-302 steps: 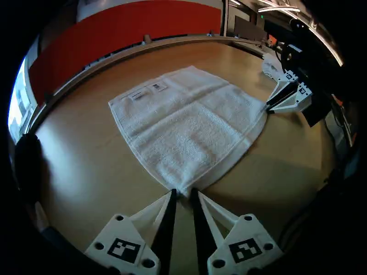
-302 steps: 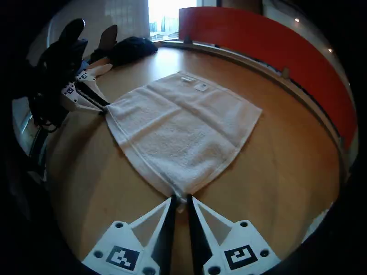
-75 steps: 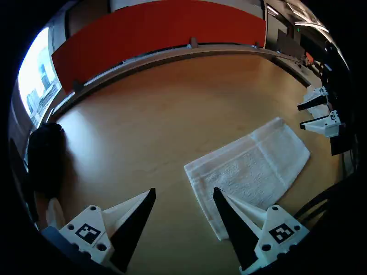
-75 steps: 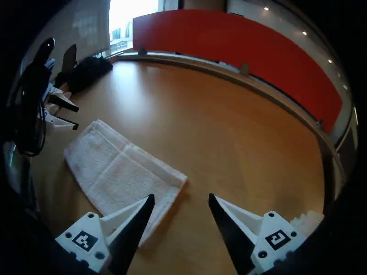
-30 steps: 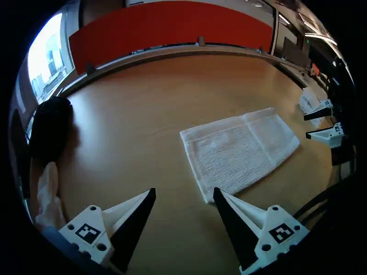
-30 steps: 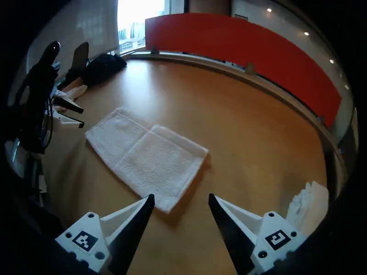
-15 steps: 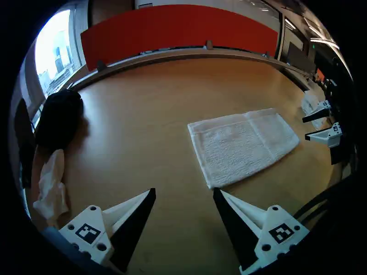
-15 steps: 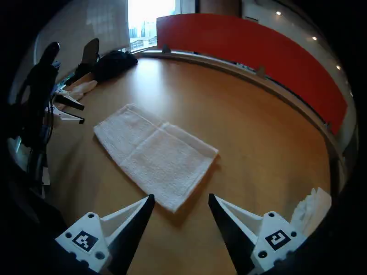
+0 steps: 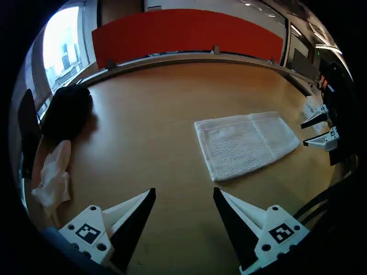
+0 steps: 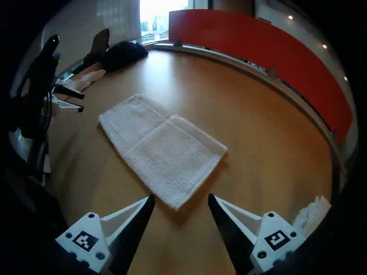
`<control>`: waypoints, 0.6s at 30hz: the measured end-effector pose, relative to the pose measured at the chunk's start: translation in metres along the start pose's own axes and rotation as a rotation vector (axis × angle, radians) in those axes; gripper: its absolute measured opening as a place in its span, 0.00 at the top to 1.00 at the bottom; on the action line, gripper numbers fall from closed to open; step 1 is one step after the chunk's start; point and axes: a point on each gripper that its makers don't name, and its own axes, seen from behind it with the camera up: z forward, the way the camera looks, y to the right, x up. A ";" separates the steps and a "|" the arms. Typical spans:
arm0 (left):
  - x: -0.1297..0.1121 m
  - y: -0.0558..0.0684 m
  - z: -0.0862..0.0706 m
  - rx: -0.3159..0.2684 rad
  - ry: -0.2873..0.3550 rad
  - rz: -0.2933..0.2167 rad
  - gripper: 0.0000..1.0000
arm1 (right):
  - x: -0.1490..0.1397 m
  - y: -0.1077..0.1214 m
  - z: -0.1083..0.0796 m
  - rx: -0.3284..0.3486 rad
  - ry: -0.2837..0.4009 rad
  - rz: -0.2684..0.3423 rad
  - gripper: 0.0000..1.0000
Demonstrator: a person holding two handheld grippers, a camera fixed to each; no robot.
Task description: Fold towel
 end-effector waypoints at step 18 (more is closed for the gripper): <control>-0.019 -0.006 -0.022 0.041 0.033 -0.036 0.07 | -0.014 -0.006 0.008 0.064 -0.084 -0.045 0.42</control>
